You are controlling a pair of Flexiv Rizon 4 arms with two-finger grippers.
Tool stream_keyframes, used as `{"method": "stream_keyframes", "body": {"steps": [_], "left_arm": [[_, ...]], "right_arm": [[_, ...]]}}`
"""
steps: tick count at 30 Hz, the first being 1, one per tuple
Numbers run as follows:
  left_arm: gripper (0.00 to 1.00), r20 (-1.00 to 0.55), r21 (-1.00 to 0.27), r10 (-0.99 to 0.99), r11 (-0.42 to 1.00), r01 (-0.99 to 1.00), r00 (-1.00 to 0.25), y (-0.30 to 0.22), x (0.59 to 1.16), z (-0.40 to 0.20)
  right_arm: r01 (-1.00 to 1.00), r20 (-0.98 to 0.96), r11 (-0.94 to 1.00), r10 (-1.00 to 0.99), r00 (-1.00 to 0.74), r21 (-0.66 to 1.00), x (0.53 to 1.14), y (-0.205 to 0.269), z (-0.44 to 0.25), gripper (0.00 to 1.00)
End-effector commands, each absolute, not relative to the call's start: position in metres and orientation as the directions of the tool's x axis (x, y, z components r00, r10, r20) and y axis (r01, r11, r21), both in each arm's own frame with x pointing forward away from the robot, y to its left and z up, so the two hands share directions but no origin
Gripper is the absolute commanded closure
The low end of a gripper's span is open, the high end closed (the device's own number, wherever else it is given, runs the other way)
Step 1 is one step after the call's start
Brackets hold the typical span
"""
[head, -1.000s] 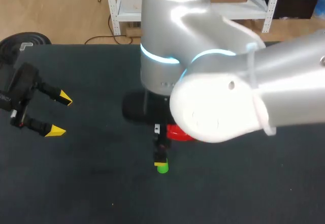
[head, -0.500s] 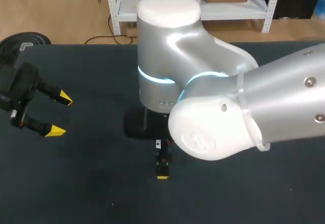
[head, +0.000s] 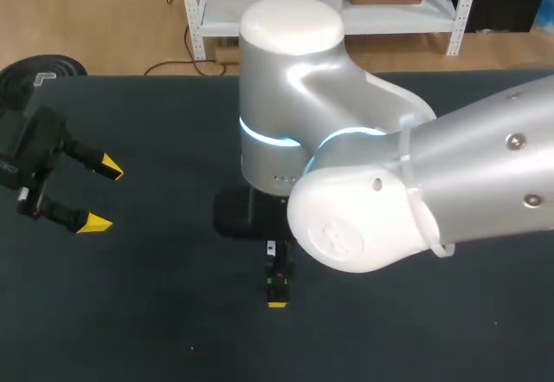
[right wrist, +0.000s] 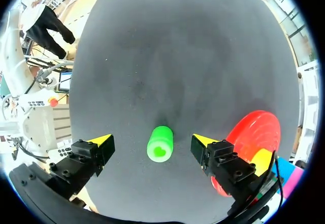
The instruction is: Pick up and stack the cylinders on the red base in this order: pink,purple,orange,green
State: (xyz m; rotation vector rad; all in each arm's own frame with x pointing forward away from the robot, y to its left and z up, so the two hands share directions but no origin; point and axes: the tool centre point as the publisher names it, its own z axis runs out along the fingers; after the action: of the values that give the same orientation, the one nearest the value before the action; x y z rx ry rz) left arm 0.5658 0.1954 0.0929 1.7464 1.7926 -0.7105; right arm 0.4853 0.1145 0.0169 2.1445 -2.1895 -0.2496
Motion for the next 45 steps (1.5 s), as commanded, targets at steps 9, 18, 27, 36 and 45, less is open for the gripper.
{"method": "stream_keyframes", "body": {"steps": [9, 18, 27, 36, 45], "left_arm": [[0.0, -0.697, -0.002, 0.717, 0.023, 1.0, -0.018, 0.196, 0.566, 0.092], [0.0, -0.697, -0.002, 0.717, 0.023, 1.0, -0.018, 0.196, 0.566, 0.092], [0.0, -0.697, -0.002, 0.717, 0.023, 1.0, -0.018, 0.196, 0.566, 0.092], [0.0, -0.697, -0.002, 0.717, 0.023, 1.0, -0.018, 0.196, 0.566, 0.092], [0.0, -0.697, -0.002, 0.717, 0.023, 1.0, -0.018, 0.196, 0.566, 0.092]], "right_arm": [[-0.984, -0.06, 0.02, -0.998, -0.031, 0.177, 0.486, 0.114, 0.012, 1.0], [-0.982, -0.059, 0.02, -0.998, -0.031, 0.187, 0.486, 0.113, 0.011, 1.0], [-0.982, -0.079, 0.022, -0.996, -0.037, 0.188, 0.49, 0.112, 0.012, 1.0], [-0.991, -0.139, 0.007, -0.99, -0.026, 0.136, 0.499, 0.116, 0.065, 1.0], [-0.999, -0.142, -0.005, -0.99, -0.002, 0.049, 0.511, 0.118, 0.136, 1.0]]}}
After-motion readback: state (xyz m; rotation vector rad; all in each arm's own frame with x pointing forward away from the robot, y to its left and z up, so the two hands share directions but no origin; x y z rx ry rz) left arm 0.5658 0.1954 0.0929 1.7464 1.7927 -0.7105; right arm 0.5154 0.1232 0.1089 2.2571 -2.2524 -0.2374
